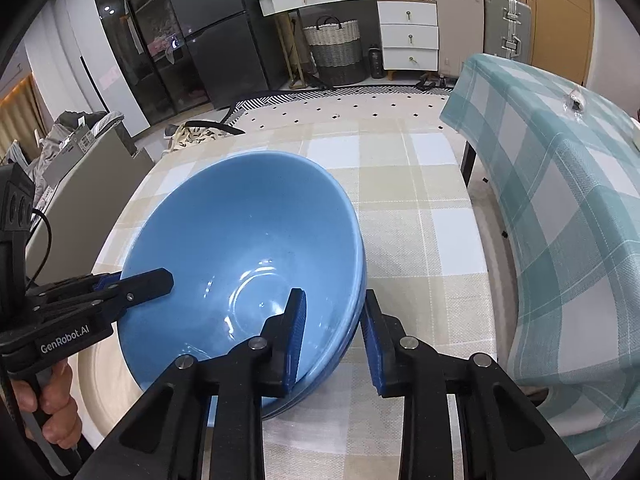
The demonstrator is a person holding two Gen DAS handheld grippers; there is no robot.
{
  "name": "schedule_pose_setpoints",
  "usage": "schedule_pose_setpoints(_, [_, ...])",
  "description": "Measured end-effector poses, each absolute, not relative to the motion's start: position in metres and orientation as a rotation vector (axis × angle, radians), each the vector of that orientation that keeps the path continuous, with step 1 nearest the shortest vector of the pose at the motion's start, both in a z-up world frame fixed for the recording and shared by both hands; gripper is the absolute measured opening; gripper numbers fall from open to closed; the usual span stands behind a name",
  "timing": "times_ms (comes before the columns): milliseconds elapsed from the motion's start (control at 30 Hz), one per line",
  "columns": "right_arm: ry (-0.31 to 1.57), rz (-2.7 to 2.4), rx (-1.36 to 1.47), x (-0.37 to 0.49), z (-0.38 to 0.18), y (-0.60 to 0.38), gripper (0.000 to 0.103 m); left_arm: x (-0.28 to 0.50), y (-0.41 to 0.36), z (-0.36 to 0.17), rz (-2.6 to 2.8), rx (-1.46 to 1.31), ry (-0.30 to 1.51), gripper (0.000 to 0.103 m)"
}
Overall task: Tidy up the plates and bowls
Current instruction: 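Close the left tool on the stacked bowls' rim while the right tool grips the opposite rim, then lift and carry the stacked bowls with both tools over the cream plate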
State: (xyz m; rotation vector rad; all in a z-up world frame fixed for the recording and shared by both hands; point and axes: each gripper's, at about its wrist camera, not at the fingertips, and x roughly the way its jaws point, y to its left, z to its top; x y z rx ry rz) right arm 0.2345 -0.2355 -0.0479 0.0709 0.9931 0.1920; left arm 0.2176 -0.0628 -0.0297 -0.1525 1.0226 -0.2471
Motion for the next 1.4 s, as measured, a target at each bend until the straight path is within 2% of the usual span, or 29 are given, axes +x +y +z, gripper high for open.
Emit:
schedule_pose_setpoints(567, [0.97,0.189,0.039,0.226,-0.04,-0.229,0.027,0.213,-0.065,-0.026,-0.221,-0.117,1.01,0.021])
schedule_pose_setpoints(1400, [0.846,0.231,0.007,0.185,0.019,-0.203,0.028,0.171,-0.044,0.024,-0.202,-0.128,0.896,0.022])
